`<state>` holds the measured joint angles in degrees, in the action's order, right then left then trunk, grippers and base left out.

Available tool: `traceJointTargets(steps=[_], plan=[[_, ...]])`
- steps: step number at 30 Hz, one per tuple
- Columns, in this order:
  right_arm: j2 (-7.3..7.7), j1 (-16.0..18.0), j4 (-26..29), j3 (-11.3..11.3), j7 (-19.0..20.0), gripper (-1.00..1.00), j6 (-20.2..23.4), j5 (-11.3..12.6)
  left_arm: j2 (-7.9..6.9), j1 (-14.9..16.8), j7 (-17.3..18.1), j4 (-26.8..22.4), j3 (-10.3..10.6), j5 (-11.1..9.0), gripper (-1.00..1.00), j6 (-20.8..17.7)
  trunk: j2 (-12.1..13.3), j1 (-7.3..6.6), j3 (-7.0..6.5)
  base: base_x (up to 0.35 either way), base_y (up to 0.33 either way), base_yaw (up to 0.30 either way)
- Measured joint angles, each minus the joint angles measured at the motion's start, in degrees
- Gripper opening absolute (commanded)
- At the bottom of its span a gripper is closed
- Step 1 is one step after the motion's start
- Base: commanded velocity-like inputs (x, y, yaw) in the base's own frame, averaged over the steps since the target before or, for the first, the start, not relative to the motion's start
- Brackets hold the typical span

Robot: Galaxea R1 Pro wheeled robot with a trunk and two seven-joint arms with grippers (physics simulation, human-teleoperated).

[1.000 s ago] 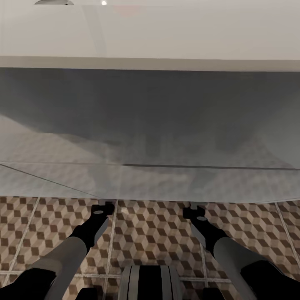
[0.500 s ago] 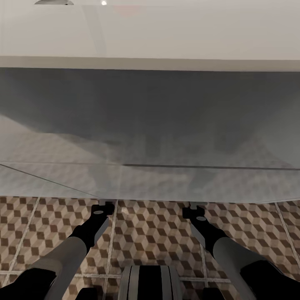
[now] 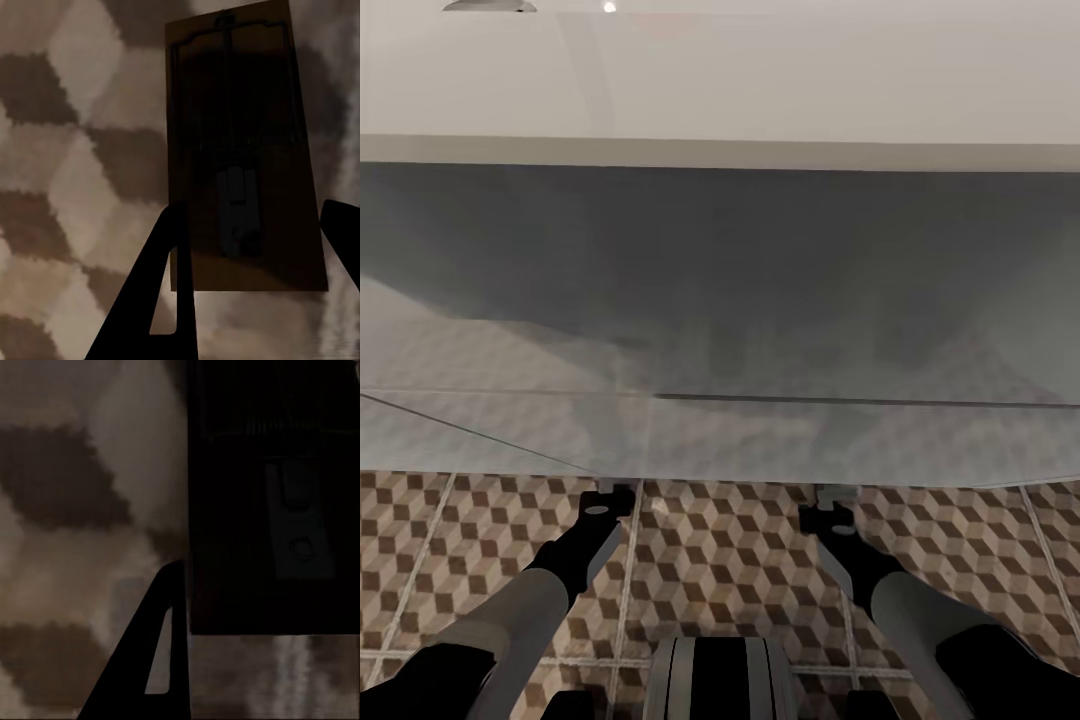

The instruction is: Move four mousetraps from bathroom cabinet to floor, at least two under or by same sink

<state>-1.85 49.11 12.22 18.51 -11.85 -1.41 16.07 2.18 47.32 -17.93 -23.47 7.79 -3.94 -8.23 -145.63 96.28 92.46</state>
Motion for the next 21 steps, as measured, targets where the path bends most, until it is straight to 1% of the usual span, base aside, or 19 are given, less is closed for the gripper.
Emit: traceJointTargets(steps=[5,21], plan=[[0.0,0.0,-1.6,0.0,0.3,-1.0,0.2,0.2,0.21,0.0,0.0,0.1,-0.1,0.3,-1.0,0.0,0.0,0.0,0.0,0.0,0.0,0.0],[0.08,0.0,-2.0,-0.1,2.4,-1.0,0.8,0.6,0.4,0.0,0.0,0.1,-0.1,0.3,-1.0,0.1,0.0,0.0,0.0,0.0,0.0,0.0]])
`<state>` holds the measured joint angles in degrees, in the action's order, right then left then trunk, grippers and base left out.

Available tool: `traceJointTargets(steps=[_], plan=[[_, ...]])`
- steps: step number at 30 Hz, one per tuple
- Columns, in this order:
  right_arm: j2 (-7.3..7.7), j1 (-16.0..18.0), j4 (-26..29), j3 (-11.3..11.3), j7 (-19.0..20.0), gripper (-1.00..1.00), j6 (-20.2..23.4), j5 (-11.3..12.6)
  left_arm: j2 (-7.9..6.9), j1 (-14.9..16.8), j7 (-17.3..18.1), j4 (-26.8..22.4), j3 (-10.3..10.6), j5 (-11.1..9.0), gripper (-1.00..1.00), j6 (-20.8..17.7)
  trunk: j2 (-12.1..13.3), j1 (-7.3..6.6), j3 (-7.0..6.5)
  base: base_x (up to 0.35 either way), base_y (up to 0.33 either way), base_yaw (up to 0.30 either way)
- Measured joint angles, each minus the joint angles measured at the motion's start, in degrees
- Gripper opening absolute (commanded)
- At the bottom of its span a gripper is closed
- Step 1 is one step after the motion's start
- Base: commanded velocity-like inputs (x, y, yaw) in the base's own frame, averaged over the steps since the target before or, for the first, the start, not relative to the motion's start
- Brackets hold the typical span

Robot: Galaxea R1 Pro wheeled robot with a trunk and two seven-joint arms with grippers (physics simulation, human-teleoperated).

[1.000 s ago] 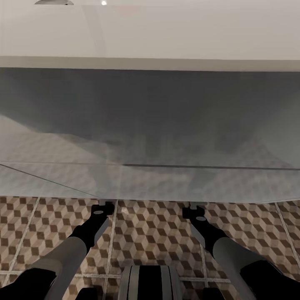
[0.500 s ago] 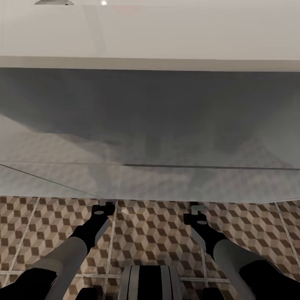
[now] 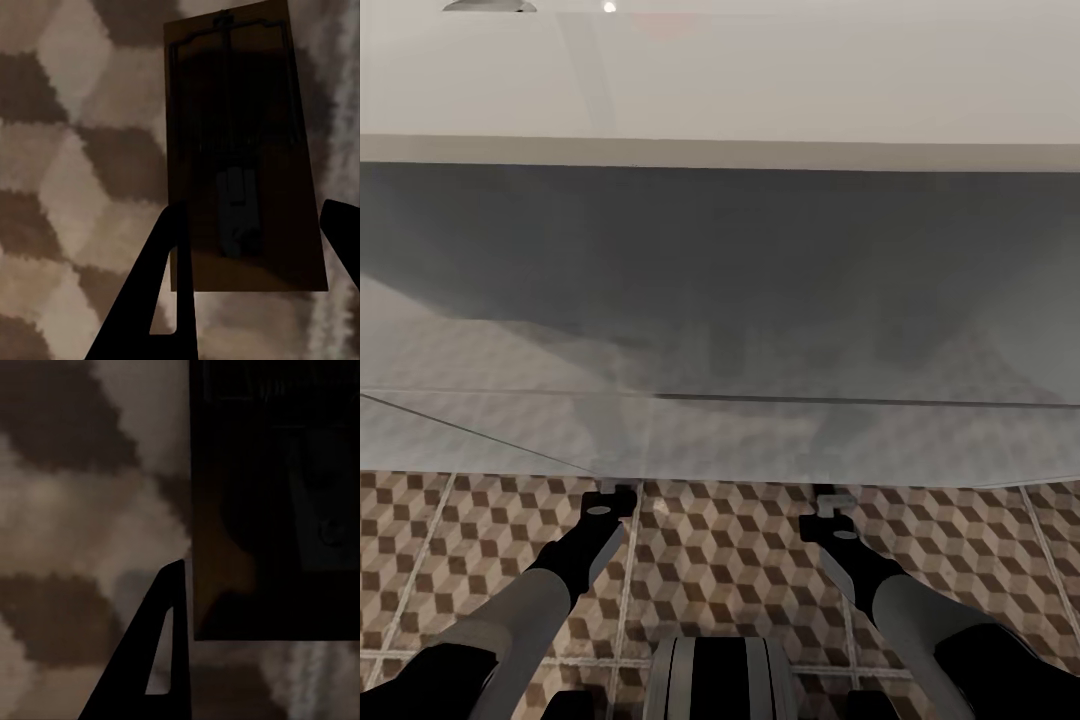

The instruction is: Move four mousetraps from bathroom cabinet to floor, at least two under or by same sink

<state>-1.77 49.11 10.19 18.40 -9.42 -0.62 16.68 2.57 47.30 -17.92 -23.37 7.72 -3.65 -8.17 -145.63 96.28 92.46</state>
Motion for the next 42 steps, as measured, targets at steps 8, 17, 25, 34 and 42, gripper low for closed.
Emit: traceJointTargets(steps=[8,17,25,34,42], plan=[[-0.02,0.0,0.0,0.0,1.6,-1.0,0.0,0.0,0.0,0.0,0.0,0.0,0.1,0.0,-1.0,0.0,0.0,0.0,0.0,0.0,0.0,0.0],[-0.12,0.0,0.0,-0.1,3.3,-1.0,-0.1,0.0,0.01,0.0,0.0,0.0,0.1,0.0,-1.0,0.0,0.0,0.0,0.0,0.0,0.0,0.0],[-0.1,0.0,0.0,0.0,4.4,-1.0,-0.2,0.0,0.01,0.0,0.0,0.0,0.1,0.0,-1.0,0.0,0.0,0.0,0.0,0.0,0.0,0.0],[-0.09,0.0,0.0,-0.1,4.6,-1.0,-0.5,0.0,0.29,0.0,0.0,0.0,0.1,0.0,-1.0,0.0,0.0,0.0,0.0,0.0,0.0,0.0],[-0.11,0.0,0.0,-0.1,4.6,1.0,-0.5,0.0,0.41,0.0,0.0,0.0,0.1,0.0,-1.0,0.0,0.0,0.0,0.0,0.0,0.0,0.0]])
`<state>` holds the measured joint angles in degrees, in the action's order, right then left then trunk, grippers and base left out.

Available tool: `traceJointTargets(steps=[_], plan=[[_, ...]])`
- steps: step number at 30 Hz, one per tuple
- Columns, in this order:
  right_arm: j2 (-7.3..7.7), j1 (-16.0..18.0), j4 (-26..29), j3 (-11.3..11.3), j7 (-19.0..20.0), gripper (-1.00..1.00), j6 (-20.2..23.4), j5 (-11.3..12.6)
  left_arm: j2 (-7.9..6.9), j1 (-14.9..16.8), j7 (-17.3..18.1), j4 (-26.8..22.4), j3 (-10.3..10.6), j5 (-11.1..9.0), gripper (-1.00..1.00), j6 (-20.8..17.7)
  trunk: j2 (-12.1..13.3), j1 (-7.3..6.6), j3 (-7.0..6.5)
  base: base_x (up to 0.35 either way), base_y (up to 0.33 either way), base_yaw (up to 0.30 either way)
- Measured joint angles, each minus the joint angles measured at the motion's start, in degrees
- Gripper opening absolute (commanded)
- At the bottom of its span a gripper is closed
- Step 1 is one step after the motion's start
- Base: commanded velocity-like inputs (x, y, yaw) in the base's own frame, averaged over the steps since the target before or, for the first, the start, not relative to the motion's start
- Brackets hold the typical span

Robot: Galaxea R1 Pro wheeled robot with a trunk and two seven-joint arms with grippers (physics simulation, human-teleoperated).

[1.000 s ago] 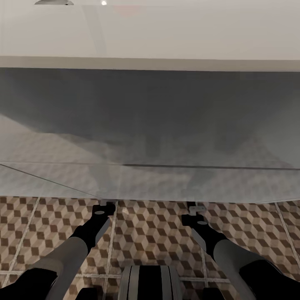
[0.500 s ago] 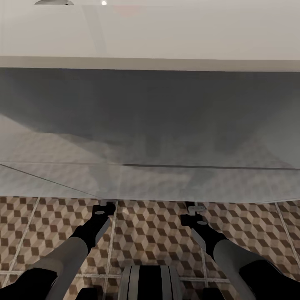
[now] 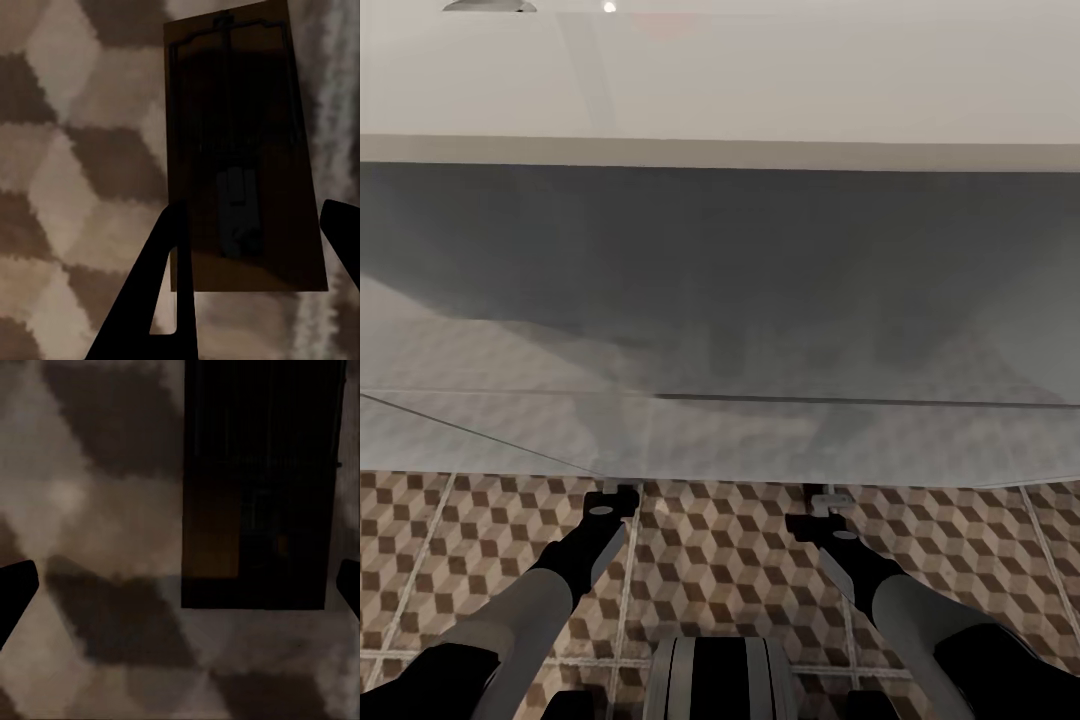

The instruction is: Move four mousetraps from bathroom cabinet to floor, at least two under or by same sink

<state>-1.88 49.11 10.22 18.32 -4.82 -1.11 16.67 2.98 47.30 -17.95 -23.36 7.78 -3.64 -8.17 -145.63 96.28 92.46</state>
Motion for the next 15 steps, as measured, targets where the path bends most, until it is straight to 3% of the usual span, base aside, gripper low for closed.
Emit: traceJointTargets(steps=[15], plan=[[0.03,0.0,0.0,0.0,0.0,1.0,-0.1,0.0,0.03,0.0,0.0,0.0,0.0,0.0,-1.0,0.0,0.0,0.0,0.0,0.0,0.0,0.0]])
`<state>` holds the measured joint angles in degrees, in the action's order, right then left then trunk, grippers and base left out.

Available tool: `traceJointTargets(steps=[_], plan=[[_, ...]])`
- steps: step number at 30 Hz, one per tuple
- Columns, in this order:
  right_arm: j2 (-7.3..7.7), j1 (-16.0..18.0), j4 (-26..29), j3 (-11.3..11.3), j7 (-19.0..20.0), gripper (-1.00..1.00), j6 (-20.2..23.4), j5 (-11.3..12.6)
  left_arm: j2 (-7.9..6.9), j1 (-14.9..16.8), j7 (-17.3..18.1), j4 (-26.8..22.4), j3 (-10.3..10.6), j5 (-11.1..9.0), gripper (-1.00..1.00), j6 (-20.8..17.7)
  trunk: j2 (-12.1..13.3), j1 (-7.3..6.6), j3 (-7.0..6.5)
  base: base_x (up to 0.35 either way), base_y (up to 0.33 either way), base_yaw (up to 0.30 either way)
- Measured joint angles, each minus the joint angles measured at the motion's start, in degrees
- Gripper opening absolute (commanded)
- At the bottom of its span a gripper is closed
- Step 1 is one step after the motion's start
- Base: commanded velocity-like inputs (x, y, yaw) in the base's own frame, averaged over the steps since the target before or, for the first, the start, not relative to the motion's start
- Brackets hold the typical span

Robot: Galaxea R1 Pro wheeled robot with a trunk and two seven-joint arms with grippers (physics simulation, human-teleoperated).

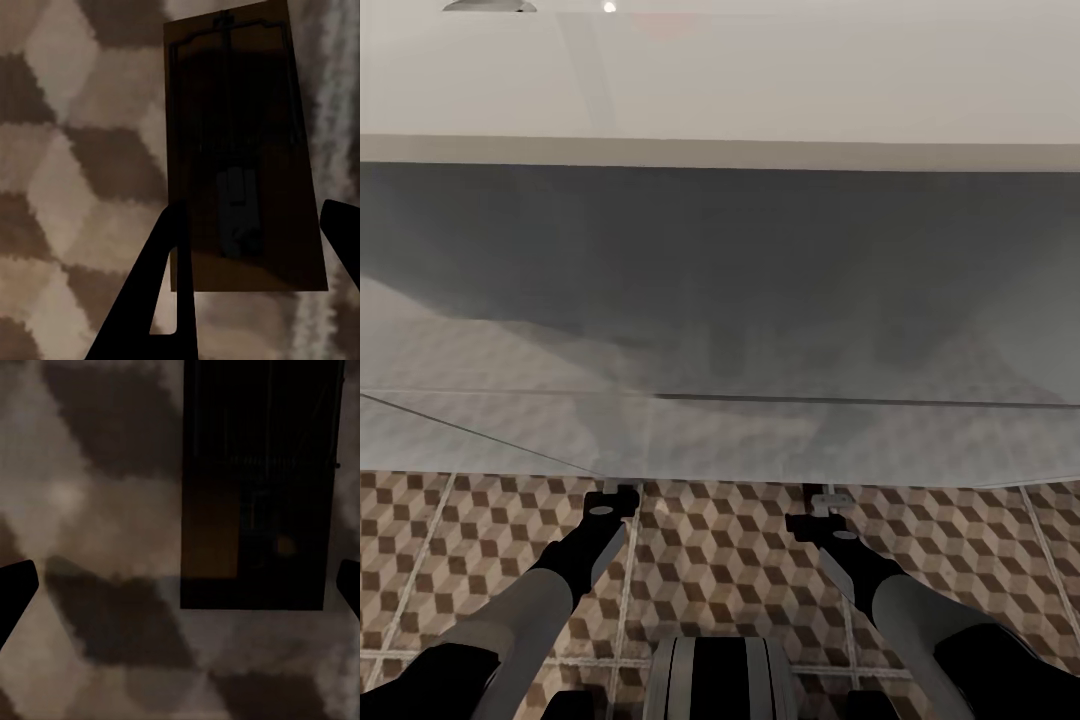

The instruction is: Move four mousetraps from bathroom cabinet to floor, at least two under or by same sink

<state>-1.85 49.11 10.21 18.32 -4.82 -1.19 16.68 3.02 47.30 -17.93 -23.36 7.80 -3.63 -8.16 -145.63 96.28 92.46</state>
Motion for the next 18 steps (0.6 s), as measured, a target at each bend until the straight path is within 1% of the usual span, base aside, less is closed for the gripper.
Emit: traceJointTargets(steps=[13,18], plan=[[0.1,0.0,0.0,-0.1,0.0,1.0,-0.2,0.0,0.0,0.0,0.0,0.0,0.0,0.0,-1.0,0.0,0.0,0.0,0.0,0.0,0.0,0.0],[0.52,0.0,0.0,-0.2,0.0,1.0,-0.2,0.1,0.1,0.0,0.0,0.0,0.0,0.0,-1.0,0.0,0.0,0.0,0.0,0.0,0.0,0.0]])
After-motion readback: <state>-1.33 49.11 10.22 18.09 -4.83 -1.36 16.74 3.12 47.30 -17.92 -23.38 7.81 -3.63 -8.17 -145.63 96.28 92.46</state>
